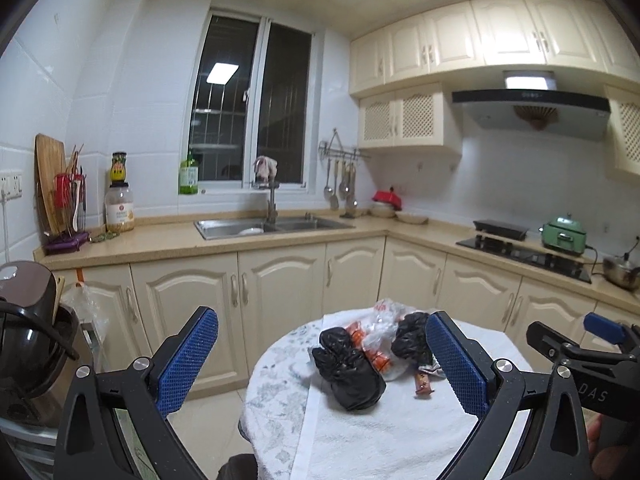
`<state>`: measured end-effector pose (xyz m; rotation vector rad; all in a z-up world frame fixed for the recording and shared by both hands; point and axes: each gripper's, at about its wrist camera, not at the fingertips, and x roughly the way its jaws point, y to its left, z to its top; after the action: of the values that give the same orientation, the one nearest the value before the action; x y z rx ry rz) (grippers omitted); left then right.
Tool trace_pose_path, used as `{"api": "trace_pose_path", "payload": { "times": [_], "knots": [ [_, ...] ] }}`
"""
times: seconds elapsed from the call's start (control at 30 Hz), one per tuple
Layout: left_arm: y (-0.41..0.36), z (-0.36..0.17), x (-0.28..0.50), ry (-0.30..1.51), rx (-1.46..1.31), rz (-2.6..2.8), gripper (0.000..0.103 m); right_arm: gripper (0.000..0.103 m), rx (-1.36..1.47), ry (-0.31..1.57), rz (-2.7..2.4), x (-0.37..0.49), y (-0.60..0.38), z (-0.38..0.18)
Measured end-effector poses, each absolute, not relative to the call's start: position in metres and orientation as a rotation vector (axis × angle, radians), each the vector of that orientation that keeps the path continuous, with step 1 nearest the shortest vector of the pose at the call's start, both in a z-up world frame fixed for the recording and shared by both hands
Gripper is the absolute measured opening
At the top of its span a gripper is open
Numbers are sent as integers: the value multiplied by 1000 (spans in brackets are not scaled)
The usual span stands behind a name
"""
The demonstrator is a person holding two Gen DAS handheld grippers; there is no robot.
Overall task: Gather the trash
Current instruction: 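Move both tools toward the trash items on the table, then grasp the black plastic bag with the left tool while the right tool grasps the blue-wrapped bar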
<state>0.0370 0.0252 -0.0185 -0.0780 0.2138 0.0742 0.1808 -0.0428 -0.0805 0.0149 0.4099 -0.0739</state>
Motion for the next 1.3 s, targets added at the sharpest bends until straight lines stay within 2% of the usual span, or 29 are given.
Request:
{"api": "trace_pose_path", "payload": {
  "times": [0.23,0.7,1.07,1.3],
  "knots": [
    [22,-36,71,280,-50,75,102,103,-4,477,-62,208,-56,-98],
    [-1,-87,175,492,-10,62,102,103,24,720,-39,290,-88,-185],
    [11,-117,270,604,-74,73,102,89,80,845,31,357,-75,-233],
    [23,-142,328,703,-118,80,102,86,79,873,27,375,-70,-244]
  ]
}}
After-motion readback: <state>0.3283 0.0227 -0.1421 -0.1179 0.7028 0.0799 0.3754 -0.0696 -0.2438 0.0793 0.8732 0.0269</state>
